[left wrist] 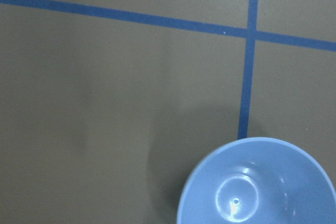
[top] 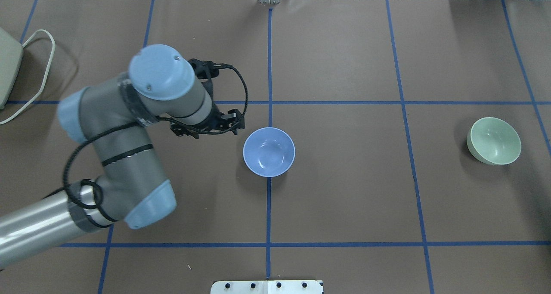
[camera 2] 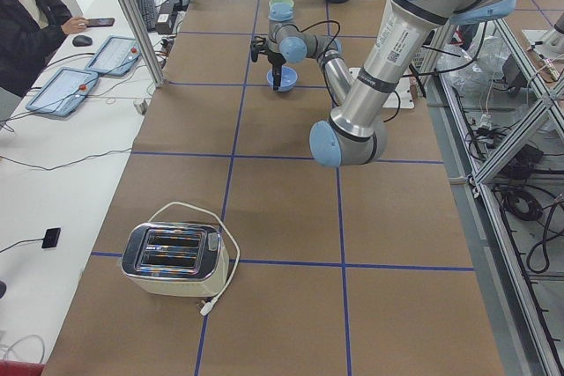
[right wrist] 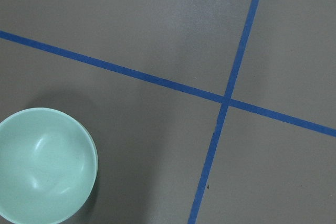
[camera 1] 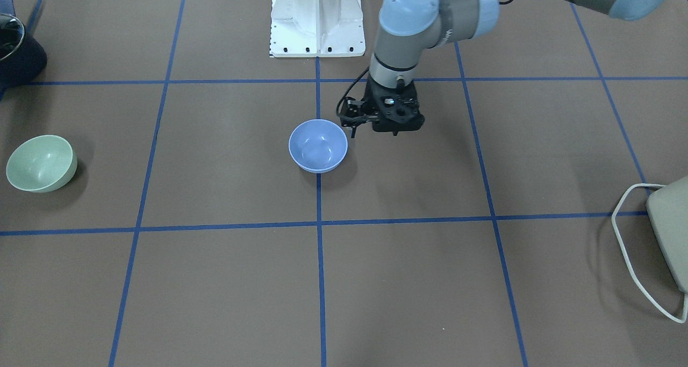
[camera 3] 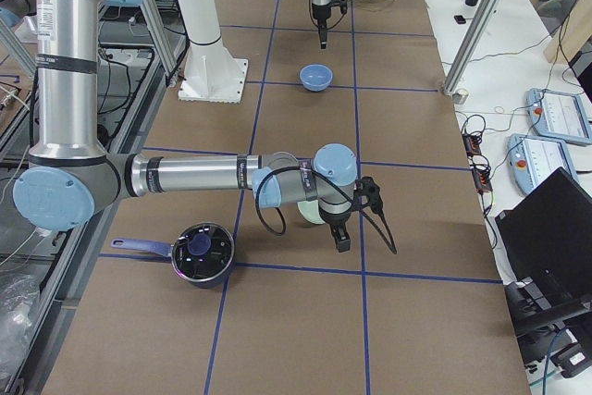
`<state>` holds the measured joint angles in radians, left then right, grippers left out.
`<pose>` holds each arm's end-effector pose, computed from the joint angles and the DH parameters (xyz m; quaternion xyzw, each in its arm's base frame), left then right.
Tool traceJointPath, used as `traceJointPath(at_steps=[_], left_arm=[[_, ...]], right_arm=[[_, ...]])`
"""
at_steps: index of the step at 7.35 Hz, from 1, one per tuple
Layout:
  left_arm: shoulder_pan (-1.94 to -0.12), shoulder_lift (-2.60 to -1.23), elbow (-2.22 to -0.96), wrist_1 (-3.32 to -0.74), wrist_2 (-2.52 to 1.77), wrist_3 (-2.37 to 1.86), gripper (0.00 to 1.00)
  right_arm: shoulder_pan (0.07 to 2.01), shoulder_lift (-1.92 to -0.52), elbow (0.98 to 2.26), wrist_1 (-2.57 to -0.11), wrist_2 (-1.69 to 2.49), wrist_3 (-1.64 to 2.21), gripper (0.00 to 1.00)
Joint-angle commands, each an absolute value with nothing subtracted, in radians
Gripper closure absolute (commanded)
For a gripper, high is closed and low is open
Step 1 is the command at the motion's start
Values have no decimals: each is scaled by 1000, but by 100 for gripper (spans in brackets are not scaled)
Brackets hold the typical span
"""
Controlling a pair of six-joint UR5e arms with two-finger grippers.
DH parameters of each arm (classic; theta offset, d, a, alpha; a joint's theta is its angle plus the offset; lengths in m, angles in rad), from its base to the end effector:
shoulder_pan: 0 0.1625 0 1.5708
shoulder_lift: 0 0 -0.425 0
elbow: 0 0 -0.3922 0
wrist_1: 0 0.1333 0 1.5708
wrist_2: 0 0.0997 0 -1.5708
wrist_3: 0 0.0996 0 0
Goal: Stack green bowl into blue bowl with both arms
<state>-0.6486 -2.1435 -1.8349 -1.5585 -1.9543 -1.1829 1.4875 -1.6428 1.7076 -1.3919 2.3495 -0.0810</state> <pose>0.4429 -0.4562 0.2180 0.0432 0.4282 -0.0412 0.9017 0.0236 -0.4783 0.6057 0.1120 -0.3769 -0.1213 0.9114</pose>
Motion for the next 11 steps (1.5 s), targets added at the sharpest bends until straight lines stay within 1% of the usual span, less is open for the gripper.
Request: traceJointPath(at_steps=[1, 4, 6, 7, 9, 10, 11], left_arm=[[-881, -1905, -1939, -1558, -2092, -835, 2], [-1230, -1671, -1915, -1559, -2228, -284, 2], [-1491, -1553, -1823, -1554, -2310, 89, 2], [-1565, -1487, -1804, -1565, -2301, 198, 2], [-1684, -1465, -1725, -1595, -2310, 222, 2], [-1684, -1465, -1723, -1595, -2309, 222, 2], [-1684, -1465, -1724, -1597, -2310, 222, 2]], right_arm=[[1488, -1640, 1709, -1350, 2355, -51, 0], [1486, -1640, 1710, -1341, 2352, -26, 0], [1429, -1634, 1723, -1297, 2347, 140, 0], [1401, -1634, 1723, -1249, 2345, 219, 0], [1300, -1634, 1717, -1224, 2274, 341, 2], [1231, -1632, 1712, -1221, 2211, 380, 2], [1192, -1634, 1706, -1216, 2203, 379, 5]])
